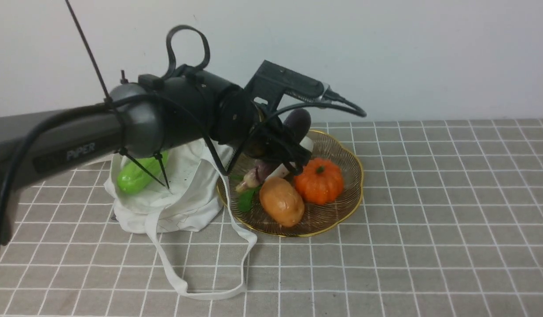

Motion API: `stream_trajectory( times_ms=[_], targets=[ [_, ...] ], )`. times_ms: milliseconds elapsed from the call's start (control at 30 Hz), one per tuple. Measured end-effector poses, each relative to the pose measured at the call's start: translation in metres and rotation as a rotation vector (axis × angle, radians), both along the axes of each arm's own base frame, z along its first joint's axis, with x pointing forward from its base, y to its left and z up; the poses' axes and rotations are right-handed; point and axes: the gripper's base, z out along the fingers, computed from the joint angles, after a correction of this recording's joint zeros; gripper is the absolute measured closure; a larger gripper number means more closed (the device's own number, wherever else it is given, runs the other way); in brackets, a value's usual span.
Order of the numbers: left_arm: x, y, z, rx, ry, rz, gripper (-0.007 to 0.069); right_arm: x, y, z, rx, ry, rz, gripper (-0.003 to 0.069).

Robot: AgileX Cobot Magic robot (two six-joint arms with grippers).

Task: Take vegetables from bag on grey coffee tablecloth place on plate.
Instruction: 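Take the eggplant out of the bag and place it in the plate with the left gripper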

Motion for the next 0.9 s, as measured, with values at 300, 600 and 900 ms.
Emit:
stream_trajectory(
  times_ms=[300,600,900],
  targets=[
    [0.003,-0.002,-0.017,0.017,0.034,0.003,0.0144,0.0,0.0,0.0,0.0,0.0,0.0,0.0673],
    [-0.02,0.003,0.062,-0.016,-0.029,-0.013,0.0113,0.0,0.0,0.0,0.0,0.0,0.0,0.0673],
    [-0.099,0.056,0.164,0.05,0.039,0.008,0.0588,0.0,0.0,0.0,0.0,0.0,0.0,0.0673]
  ],
)
